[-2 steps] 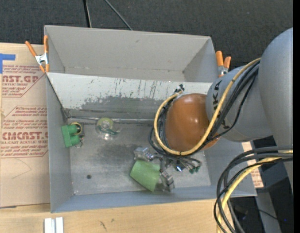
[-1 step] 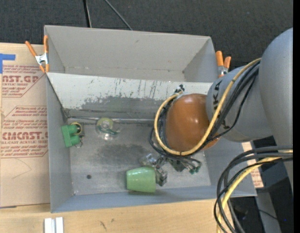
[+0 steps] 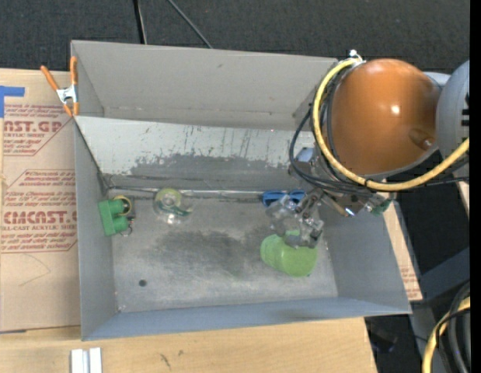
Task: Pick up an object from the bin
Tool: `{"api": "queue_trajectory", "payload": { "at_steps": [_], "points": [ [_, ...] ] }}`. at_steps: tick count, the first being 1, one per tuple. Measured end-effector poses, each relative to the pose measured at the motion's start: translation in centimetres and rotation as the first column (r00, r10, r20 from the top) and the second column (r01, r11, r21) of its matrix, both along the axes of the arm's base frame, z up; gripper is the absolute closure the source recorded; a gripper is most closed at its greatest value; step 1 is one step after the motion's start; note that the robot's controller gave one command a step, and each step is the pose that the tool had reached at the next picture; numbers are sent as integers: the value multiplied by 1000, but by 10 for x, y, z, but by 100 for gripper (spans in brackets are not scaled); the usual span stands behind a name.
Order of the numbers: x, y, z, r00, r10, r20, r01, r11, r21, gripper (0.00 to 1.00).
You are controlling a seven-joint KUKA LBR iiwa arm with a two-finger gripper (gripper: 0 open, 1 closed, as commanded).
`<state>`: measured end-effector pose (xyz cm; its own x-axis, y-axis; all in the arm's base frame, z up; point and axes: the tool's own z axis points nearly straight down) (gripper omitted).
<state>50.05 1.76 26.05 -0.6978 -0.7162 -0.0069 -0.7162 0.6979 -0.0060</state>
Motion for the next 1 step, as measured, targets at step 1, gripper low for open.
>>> {"api": "queue_trajectory", "payload": {
  "at_steps": [1],
  "points": [
    [9, 16, -5, 971, 237, -6, -237, 971, 1, 100]
  ]
}}
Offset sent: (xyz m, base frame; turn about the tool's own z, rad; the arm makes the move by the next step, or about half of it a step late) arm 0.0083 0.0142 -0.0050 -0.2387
